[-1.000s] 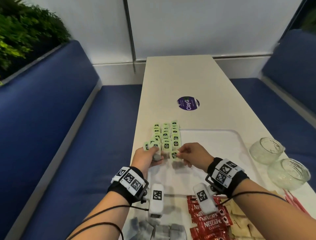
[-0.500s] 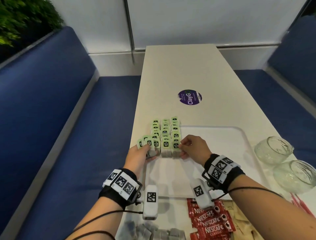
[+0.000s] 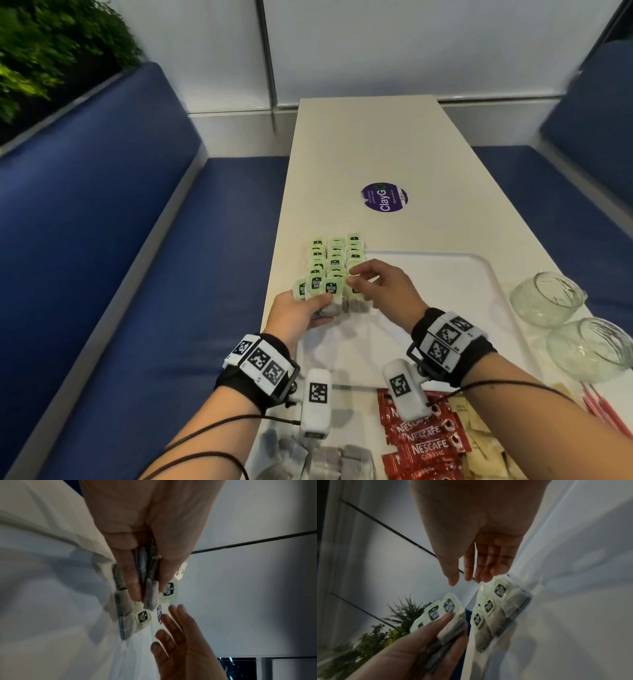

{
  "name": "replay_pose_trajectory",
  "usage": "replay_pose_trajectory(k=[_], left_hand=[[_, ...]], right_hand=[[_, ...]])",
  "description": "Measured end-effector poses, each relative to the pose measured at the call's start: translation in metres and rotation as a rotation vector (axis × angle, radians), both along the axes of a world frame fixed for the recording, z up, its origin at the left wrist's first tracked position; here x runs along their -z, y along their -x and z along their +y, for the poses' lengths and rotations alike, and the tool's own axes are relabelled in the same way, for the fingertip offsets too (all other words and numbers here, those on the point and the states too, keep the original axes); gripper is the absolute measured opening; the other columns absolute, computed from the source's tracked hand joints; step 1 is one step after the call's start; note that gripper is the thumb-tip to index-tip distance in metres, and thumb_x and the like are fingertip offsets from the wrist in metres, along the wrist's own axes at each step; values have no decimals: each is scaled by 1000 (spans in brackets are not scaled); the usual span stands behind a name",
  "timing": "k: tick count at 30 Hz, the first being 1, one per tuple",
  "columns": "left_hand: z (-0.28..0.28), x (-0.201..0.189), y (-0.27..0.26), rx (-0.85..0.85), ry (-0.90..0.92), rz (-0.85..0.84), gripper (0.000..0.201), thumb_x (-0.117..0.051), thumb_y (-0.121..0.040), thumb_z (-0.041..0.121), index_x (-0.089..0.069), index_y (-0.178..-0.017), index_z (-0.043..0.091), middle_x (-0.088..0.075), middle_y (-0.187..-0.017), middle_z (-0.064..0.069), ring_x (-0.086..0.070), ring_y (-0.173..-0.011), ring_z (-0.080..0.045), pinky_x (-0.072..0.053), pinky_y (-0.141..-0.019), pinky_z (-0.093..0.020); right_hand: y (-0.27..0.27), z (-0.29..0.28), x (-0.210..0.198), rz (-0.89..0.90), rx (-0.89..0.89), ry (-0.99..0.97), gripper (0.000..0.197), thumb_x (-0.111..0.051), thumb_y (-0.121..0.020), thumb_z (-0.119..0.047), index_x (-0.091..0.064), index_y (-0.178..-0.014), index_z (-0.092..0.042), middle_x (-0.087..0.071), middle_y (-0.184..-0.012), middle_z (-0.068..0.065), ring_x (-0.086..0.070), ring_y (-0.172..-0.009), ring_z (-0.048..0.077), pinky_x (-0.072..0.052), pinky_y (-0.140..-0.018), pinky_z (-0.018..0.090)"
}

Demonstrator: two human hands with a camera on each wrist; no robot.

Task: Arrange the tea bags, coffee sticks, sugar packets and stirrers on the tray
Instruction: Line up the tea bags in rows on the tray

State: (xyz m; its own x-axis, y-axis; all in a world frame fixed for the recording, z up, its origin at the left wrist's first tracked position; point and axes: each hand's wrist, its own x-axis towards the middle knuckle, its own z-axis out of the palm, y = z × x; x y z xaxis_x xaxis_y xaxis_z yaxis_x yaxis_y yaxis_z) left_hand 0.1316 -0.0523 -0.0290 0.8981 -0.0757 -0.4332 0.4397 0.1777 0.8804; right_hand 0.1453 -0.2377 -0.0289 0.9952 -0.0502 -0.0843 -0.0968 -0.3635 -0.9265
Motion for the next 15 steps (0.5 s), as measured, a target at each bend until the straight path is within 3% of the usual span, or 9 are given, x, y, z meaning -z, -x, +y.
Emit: replay_pose_trajectory(k=[3, 8, 11, 15], left_hand=[[-4, -3, 4, 42, -28, -7, 27, -71, -86, 4, -67, -113, 0, -75, -99, -18, -74, -85, -28, -61, -75, -32], [5, -8, 5, 91, -43, 14, 25, -69, -91, 14, -67, -112, 1, -75, -91, -17, -74, -77, -27, -62, -68, -31], [21, -6, -2, 9, -83, 57, 32, -68, -92, 23, -67, -105, -6, -74, -86, -19, -73, -70, -24, -62, -65, -31], [36, -4, -8, -58, -56, 106, 30, -61, -95, 19, -65, -103, -9, -74, -94, -21, -74, -80, -26, -63, -69, -32]], right_hand=[[2, 9, -13, 0, -134, 47, 12, -76, -81, -33, -71, -91, -27, -69, -84, 0, -63, -70, 19, -51, -68, 32], [3, 11, -19, -6, -216, 179, 7, -75, -83, -19, -70, -81, -15, -64, -66, -7, -57, -56, 1, -44, -56, 13], [7, 8, -12, 55, -293, 243, 8, -77, -82, -18, -70, -79, -14, -68, -65, -3, -61, -55, 5, -48, -54, 15], [6, 11, -2, 107, -297, 315, 9, -78, -81, -14, -70, -80, -10, -69, -65, 3, -63, -55, 10, -52, -58, 21]])
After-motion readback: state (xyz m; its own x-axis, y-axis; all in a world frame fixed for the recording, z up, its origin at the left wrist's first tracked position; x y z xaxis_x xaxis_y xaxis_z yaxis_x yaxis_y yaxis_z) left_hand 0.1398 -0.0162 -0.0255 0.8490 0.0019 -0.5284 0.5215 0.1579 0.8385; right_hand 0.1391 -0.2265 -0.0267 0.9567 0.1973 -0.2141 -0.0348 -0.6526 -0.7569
